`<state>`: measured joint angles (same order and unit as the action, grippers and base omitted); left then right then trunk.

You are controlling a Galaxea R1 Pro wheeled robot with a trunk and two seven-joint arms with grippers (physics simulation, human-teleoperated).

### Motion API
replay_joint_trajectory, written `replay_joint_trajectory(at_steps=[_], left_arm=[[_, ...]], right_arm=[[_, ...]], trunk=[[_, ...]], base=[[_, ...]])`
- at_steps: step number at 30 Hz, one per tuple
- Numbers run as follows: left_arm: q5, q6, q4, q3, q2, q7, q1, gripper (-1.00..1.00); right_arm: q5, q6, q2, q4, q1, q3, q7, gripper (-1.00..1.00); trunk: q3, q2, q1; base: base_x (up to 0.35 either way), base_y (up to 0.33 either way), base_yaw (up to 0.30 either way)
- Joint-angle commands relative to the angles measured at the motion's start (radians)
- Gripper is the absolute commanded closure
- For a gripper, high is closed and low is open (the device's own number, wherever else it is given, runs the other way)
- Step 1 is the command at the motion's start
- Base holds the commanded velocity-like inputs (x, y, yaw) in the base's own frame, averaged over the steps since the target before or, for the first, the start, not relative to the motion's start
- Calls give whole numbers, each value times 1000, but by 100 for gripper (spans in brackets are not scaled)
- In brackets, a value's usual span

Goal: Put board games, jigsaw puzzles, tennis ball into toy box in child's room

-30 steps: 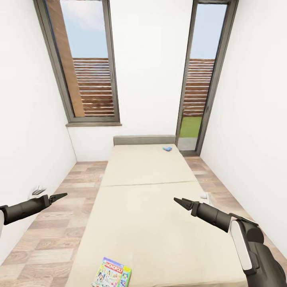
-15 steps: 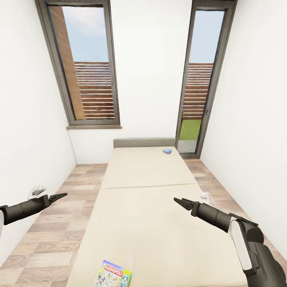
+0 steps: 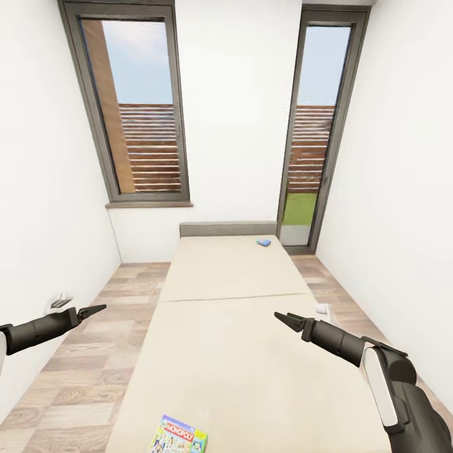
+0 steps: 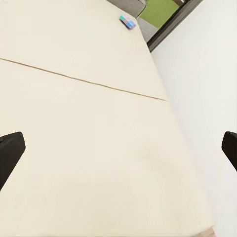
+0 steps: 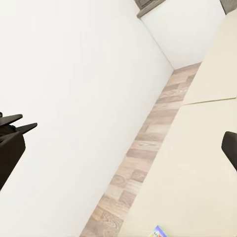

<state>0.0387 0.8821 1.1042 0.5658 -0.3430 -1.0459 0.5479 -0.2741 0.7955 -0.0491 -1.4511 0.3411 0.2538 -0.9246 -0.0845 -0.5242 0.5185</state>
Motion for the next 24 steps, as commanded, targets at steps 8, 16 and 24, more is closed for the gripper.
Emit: replay_joint_trajectory(at_steps=[8,16,24], left_arm=[[4,8,0,2,0,-6,1,-100],[4,8,0,2,1,-6,1,-100],[4,8,0,2,1,-6,1,-100]], right_arm=[[-4,5,0,0,1,1,-2,-100],[-7,5,0,0,1,1,-3,-100],[-8,5,0,0,1,1,9,-100]], trunk=[[10,-2,1],[19,-2,1],[21,-2,1]], base=[[0,0,0],[0,0,0],[0,0,0]])
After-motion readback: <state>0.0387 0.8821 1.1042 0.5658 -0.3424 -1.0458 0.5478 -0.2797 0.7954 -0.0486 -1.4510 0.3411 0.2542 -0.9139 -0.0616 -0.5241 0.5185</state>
